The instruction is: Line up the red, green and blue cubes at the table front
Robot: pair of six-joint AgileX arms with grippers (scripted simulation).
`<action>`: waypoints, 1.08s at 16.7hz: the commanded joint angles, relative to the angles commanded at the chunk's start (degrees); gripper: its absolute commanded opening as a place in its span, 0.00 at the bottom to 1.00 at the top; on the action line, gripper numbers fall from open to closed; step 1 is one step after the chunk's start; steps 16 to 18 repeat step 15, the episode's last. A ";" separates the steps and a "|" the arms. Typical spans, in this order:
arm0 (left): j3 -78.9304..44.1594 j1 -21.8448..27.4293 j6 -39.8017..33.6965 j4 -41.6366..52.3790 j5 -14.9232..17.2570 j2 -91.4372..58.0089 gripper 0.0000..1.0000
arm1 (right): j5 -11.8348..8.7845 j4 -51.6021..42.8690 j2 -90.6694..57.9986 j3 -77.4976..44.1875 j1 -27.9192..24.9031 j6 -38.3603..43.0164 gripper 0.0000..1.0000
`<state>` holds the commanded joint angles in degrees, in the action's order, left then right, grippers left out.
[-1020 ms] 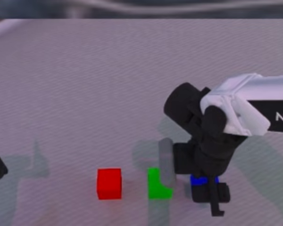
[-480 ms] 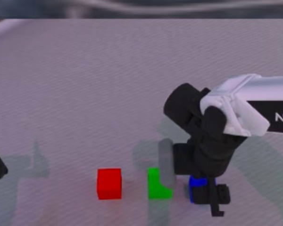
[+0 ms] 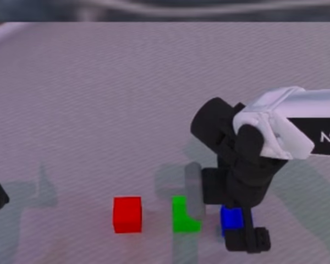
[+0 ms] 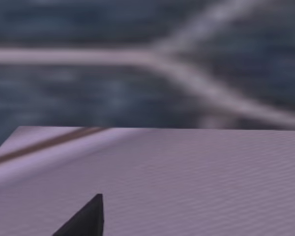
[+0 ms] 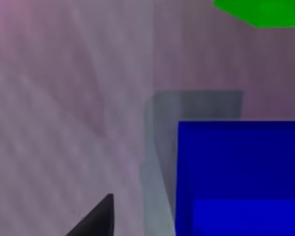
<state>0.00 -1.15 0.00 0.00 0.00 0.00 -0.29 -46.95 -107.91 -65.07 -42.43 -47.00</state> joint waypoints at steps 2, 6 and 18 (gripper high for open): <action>0.00 0.00 0.00 0.00 0.00 0.00 1.00 | 0.00 0.00 0.00 0.00 0.00 0.00 1.00; 0.00 0.00 0.00 0.00 0.00 0.00 1.00 | 0.00 -1.00 0.34 -0.85 -0.06 -0.13 1.00; 0.00 0.00 0.00 0.00 0.00 0.00 1.00 | -0.02 -15.43 5.68 -9.80 -0.31 -0.27 1.00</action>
